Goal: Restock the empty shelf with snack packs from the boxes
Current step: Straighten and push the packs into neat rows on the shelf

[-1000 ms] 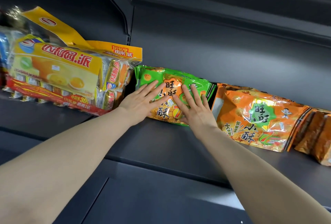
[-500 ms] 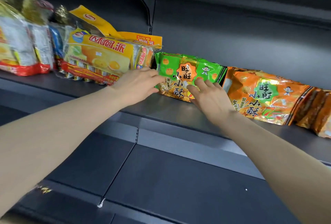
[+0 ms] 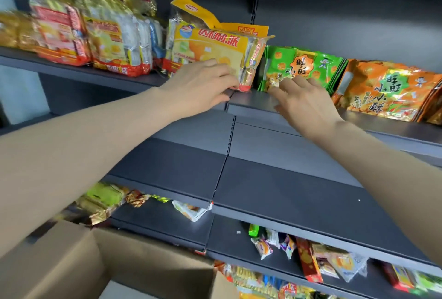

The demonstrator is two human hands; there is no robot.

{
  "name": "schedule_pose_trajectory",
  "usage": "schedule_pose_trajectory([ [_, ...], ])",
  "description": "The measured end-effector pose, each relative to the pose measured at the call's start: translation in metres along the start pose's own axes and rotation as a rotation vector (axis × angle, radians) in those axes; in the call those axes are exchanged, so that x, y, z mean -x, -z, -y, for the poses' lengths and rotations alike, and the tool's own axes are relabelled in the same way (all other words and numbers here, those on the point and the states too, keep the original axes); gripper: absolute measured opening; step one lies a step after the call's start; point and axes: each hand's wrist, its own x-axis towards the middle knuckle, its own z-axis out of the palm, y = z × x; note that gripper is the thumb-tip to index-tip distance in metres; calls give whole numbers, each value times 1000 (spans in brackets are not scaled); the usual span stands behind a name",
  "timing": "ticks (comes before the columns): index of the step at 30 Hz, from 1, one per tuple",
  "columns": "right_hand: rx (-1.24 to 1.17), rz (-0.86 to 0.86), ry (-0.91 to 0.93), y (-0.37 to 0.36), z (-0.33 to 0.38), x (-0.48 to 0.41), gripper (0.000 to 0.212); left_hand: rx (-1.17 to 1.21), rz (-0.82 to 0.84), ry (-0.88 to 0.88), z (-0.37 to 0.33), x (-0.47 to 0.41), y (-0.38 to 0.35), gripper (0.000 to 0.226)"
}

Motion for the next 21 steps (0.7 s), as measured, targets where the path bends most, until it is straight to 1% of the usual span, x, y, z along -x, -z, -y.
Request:
schedule_pose_trajectory([
  [5, 23, -12, -46, 33, 38, -19, 27, 1, 16, -23, 30, 36, 22, 39],
  [9, 41, 20, -58, 41, 44, -38, 38, 0, -9, -9, 54, 38, 21, 39],
  [13, 79, 45, -63, 23, 35, -57, 46, -4, -33, -6, 77, 23, 2, 40],
  [16, 94, 48, -59, -2, 27, -76, 52, 14, -39, 40, 89, 11, -19, 42],
  [17, 89, 40, -63, -11, 24, -83, 53, 21, -28, 54, 93, 6, -28, 43],
  [20, 53, -7, -63, -36, 20, -103, 42, 20, 6, 63, 109, -6, -54, 43],
  [21, 51, -14, -59, -44, 20, -109, 42, 17, 9, 72, 116, -10, -62, 43],
])
